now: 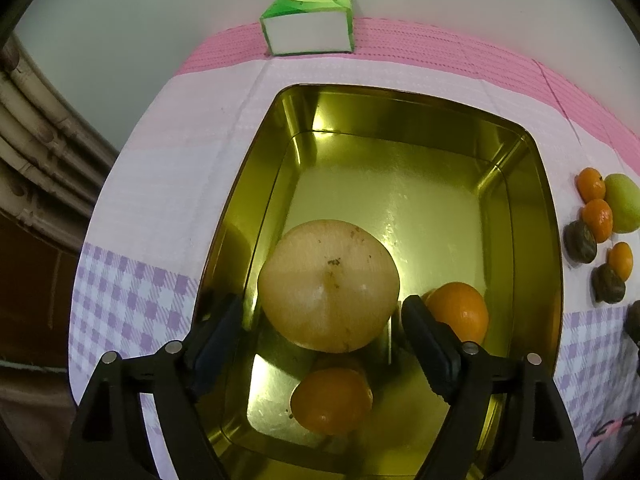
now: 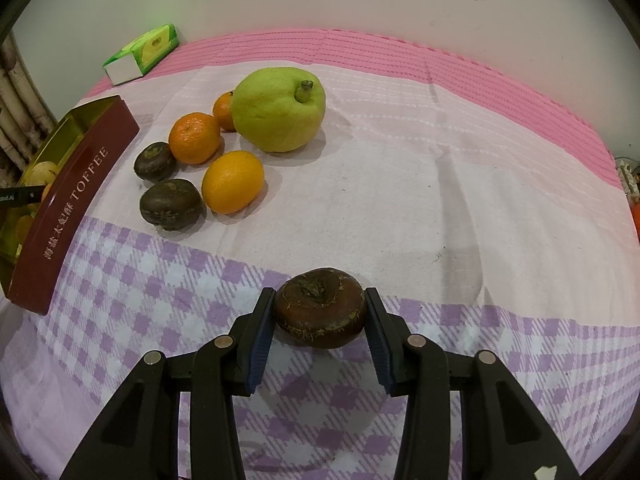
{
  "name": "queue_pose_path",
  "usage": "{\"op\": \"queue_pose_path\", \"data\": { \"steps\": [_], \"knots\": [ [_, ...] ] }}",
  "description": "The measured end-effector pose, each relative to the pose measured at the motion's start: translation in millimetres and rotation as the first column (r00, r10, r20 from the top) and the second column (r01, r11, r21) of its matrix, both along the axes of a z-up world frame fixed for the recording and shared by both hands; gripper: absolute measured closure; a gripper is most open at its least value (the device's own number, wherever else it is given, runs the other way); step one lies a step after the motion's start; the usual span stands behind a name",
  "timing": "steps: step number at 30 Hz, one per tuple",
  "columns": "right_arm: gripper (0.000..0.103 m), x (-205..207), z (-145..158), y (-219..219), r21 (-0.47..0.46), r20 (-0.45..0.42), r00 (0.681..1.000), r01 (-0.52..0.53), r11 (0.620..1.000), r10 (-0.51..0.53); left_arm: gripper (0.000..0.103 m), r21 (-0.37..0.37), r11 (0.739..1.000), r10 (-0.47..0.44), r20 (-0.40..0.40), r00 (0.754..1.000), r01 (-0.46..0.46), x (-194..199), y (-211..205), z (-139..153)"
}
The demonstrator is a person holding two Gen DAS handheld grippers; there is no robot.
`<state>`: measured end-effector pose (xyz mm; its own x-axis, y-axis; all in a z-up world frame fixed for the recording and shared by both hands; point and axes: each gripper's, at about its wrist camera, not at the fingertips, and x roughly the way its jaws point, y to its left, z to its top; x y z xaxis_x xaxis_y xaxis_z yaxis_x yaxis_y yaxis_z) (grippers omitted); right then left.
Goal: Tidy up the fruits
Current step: 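Open the left gripper to release the pale fruit in the tin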
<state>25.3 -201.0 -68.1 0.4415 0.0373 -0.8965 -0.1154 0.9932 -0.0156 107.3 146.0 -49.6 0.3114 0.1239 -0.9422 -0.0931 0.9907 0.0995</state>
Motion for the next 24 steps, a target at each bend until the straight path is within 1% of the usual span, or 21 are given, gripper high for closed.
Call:
{"op": "queue_pose_path", "data": {
  "steps": [5,9,12,14,15,18,20,24],
  "knots": [
    [0.063,-2,13,6,0.010,0.024,1.000,-0.021,1.000,0.021,0.016,0.002,1.000,-0.003,0.009,1.000,0.003,-4,-2,4],
    [0.063,-2,25,18,0.016,0.042,0.997,-0.062,0.998,0.061,0.015,0.001,1.000,0.001,0.020,1.000,-0.001,-7,1,10],
    [0.063,-4,32,30,0.019,0.049,0.994,-0.099,0.995,0.098,0.015,-0.024,1.000,0.010,0.032,0.999,-0.009,-10,5,16],
    [0.063,-3,37,41,0.031,0.051,0.990,-0.131,0.991,0.129,0.015,-0.040,0.999,0.015,0.048,0.999,-0.013,-12,7,22],
    [0.063,-3,40,48,0.034,0.055,0.988,-0.149,0.988,0.147,0.014,-0.043,0.999,0.019,0.068,0.998,-0.016,-15,8,28],
    [0.063,-3,48,67,0.042,0.067,0.979,-0.198,0.979,0.195,0.013,-0.040,0.999,0.022,0.109,0.994,-0.018,-21,11,41],
    [0.063,-1,52,90,0.047,0.070,0.971,-0.231,0.972,0.228,0.012,-0.054,0.998,0.038,0.127,0.991,-0.031,-25,17,48],
    [0.063,-3,58,124,0.057,0.082,0.948,-0.312,0.948,0.307,0.012,-0.047,0.995,0.099,0.166,0.981,-0.092,-33,36,60]
  ]
}}
